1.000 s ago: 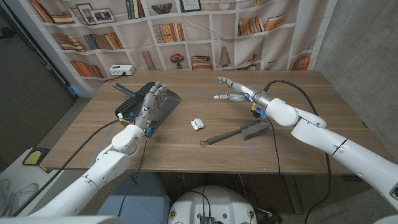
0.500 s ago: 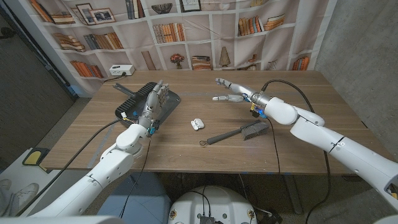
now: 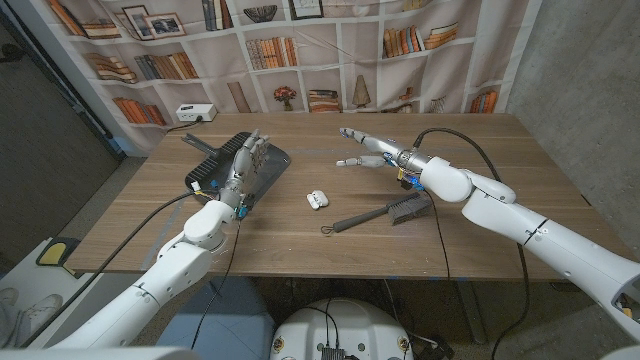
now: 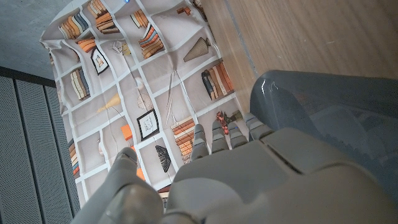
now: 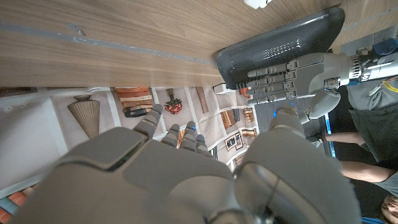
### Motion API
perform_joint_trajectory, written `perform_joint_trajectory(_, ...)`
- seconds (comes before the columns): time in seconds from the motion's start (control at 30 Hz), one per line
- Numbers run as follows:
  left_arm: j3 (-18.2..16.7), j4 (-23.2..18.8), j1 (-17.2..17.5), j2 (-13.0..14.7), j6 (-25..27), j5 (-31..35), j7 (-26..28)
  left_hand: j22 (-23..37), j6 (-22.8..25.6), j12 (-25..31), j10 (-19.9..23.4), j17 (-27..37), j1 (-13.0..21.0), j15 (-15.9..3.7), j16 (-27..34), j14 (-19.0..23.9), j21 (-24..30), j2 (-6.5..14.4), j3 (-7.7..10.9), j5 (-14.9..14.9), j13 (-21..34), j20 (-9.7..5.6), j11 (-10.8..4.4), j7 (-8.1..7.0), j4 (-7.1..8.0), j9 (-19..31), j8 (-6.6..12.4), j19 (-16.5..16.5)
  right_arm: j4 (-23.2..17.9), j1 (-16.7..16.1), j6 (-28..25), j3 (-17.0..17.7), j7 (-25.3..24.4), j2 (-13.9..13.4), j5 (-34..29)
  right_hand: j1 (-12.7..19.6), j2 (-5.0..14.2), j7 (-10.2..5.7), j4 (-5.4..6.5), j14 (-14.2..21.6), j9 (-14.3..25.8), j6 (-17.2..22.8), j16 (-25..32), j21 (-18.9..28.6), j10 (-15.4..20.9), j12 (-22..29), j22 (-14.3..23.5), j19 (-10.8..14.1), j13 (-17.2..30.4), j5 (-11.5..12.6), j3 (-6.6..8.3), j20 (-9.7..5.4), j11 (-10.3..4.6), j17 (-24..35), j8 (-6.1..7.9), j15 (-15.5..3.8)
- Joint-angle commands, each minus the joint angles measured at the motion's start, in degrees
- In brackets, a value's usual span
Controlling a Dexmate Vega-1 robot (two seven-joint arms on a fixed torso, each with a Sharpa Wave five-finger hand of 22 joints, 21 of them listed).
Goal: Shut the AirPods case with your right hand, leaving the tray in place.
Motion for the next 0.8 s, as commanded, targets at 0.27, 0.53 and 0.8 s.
perform_joint_trajectory(0.27, -0.5, -1.0, 1.6, -1.1, 0.6, 1.5, 4.1, 0.1, 0.9, 0.2, 0.3, 0.1, 0.7, -0.09, -0.1, -0.7, 0.0, 0.5, 0.3, 0.2, 0.2, -0.17, 0.14, 0.51, -0.49, 0.1, 0.51, -0.1, -3.1, 1.1, -1.7, -2.0, 2.6, -0.1, -7.1, 3.8, 0.13, -0.3, -0.77, -1.3, 0.2, -1.7, 0.2, 0.0, 3.2, 1.4, 0.0, -0.1, 0.5, 0.7, 1.22, 0.25, -0.88, 0.1, 0.54, -1.71)
perform_joint_trajectory(0.53, -0.5, -0.3, 2.3, -2.5, -1.6, 3.2, 6.0, 0.1, 3.3, 1.2, 3.0, 0.1, 1.4, -1.08, 0.7, 1.4, 0.6, 1.0, 0.52, 0.1, 0.2, -0.62, -0.76, 0.31, -1.05, 0.1, 1.08, 1.3, -3.5, 2.5, -1.7, -3.3, 4.2, 0.5, -9.9, 4.8, 0.11, -0.17, -0.73, -0.7, 0.2, -2.0, 0.3, 0.1, 3.5, 1.8, 0.0, 0.0, 0.8, 0.8, 1.49, -0.13, -0.8, 0.1, 0.43, -2.16)
perform_joint_trajectory(0.8, -0.1, 2.5, 2.0, -4.7, -5.2, 4.4, 6.5, 0.1, 3.8, 1.1, 3.0, 0.0, 1.8, -1.03, 0.5, 1.4, 0.5, 1.1, 0.63, 0.1, 0.2, -0.69, -0.6, 0.51, -1.37, 0.1, 1.11, 1.2, -3.6, 4.1, -1.8, -4.3, 7.2, 1.2, -11.1, 5.9, -0.23, 0.08, -0.41, -1.8, 0.2, -8.1, -0.1, -0.1, 0.9, 1.2, 0.0, -1.0, 1.3, 0.9, 1.63, -0.2, -0.72, 0.2, -1.12, -1.7)
